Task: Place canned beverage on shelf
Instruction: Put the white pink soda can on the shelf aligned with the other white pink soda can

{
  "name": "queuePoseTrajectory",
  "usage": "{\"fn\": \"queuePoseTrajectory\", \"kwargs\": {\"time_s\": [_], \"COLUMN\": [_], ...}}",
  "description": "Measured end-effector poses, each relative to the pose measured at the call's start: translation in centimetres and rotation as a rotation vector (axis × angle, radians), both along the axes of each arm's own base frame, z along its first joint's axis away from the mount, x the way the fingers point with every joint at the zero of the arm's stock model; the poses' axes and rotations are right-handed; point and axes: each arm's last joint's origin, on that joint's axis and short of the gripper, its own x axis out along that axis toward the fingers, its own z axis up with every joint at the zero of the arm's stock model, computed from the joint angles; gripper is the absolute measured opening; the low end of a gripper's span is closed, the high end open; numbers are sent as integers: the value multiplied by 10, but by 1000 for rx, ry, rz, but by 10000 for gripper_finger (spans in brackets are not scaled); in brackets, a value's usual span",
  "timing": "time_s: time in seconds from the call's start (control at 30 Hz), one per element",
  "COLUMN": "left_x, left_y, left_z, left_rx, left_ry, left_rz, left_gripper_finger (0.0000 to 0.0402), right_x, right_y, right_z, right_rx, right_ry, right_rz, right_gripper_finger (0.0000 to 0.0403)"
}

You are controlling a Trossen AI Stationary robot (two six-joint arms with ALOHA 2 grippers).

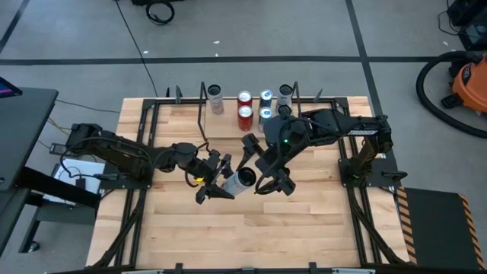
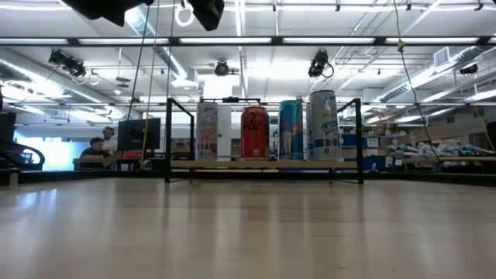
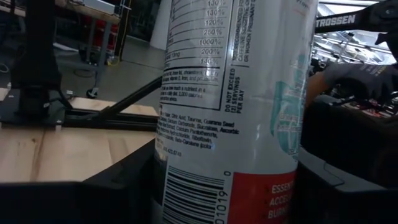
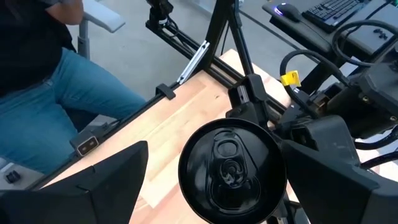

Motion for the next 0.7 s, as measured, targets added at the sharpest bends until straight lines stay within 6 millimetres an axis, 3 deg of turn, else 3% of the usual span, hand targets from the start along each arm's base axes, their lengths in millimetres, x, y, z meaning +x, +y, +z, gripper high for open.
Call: {"fn": "queuePoseTrajectory", "kwargs": {"time_s": [0.43, 0.7], "left_x": [0, 0], "left_y": [0, 0], "left_z": [0, 0], "left_rx": [6, 6], "left_ry": [-4, -7], "left_rz": [-5, -5], "left_gripper_finger": [261, 261], "right_x": [12, 13], "right_y": [4, 4], "right_z": [-22, -22], "right_rx": [-38, -65], "right_ry": [14, -6], "right_rz": [3, 17], "right_gripper_finger": [367, 292]}}
